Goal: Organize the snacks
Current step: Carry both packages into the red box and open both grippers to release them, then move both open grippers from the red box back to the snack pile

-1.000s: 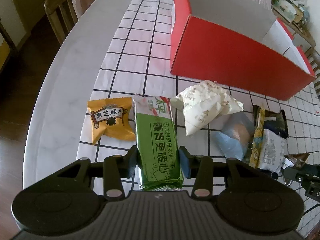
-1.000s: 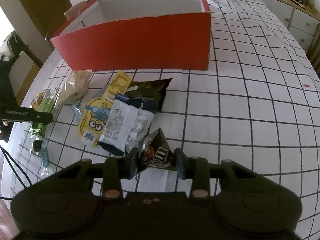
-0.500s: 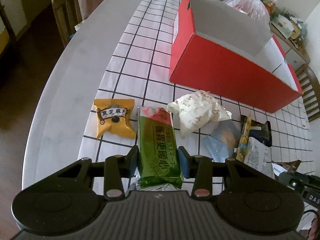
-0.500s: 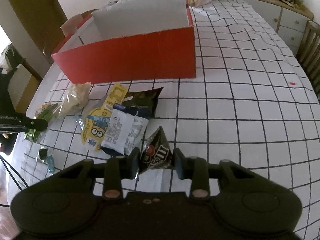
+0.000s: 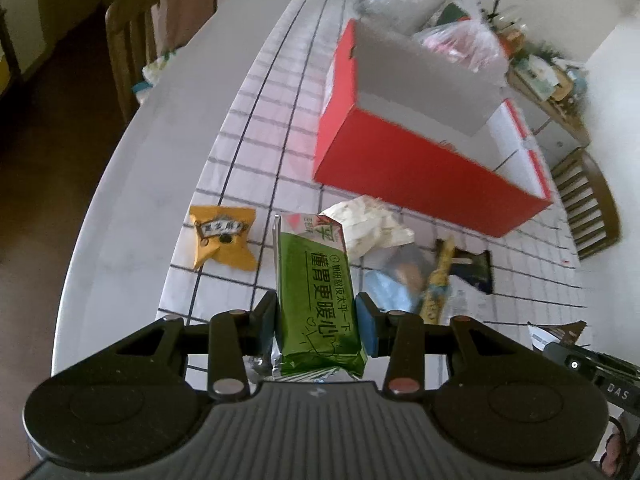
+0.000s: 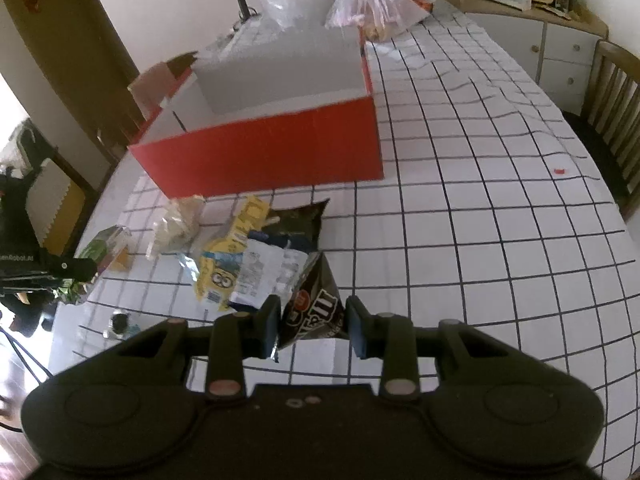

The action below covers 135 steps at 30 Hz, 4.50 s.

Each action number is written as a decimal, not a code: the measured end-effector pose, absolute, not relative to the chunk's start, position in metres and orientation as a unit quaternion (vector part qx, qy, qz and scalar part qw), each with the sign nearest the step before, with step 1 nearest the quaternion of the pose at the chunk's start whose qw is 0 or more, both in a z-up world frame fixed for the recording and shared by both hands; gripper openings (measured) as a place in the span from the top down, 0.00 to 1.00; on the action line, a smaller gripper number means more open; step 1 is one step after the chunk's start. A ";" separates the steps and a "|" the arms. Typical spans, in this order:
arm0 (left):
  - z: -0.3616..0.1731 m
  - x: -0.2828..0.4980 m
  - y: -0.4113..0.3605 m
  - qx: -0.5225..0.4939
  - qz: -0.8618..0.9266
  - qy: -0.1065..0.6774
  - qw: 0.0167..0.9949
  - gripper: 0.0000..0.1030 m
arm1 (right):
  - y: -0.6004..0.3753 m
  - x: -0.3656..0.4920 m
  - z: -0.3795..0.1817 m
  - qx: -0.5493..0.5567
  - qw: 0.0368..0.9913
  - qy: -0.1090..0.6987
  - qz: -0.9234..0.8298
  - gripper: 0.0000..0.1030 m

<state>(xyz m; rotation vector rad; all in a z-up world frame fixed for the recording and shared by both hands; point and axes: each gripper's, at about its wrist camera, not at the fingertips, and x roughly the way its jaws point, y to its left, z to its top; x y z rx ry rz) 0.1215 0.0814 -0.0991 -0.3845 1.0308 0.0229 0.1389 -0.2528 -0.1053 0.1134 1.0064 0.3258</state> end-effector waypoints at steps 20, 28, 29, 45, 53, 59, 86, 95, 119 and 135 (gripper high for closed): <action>-0.005 0.137 0.045 -0.139 -0.053 0.400 0.904 0.60 | -0.240 0.163 -0.009 0.021 0.903 0.388 0.184 0.67; 0.008 0.171 0.036 -0.125 -0.056 0.387 0.912 0.60 | -0.225 0.199 0.007 0.006 0.910 0.369 0.187 0.67; 0.009 0.176 0.034 -0.123 -0.055 0.386 0.913 0.60 | -0.224 0.205 0.008 0.006 0.911 0.369 0.187 0.67; -0.011 0.260 0.020 -0.073 -0.032 0.407 0.910 0.60 | -0.200 0.282 -0.020 -0.028 0.900 0.392 0.190 0.67; -0.038 0.284 0.018 -0.056 -0.024 0.433 0.899 0.60 | -0.192 0.309 -0.050 -0.038 0.890 0.412 0.191 0.67; -0.059 0.295 0.014 -0.044 -0.025 0.451 0.891 0.60 | -0.182 0.322 -0.074 -0.047 0.882 0.429 0.190 0.67; -0.101 0.312 0.001 -0.012 -0.017 0.495 0.868 0.60 | -0.170 0.332 -0.119 -0.056 0.863 0.472 0.174 0.60; -0.080 0.295 0.005 -0.030 -0.027 0.476 0.878 0.52 | -0.179 0.315 -0.093 -0.031 0.871 0.453 0.188 0.47; -0.011 0.205 0.017 -0.056 -0.040 0.395 0.916 0.33 | -0.189 0.232 -0.019 0.000 0.898 0.379 0.222 0.08; -0.005 0.145 0.039 -0.074 -0.032 0.373 0.924 0.23 | -0.186 0.186 -0.021 0.003 0.897 0.373 0.236 0.00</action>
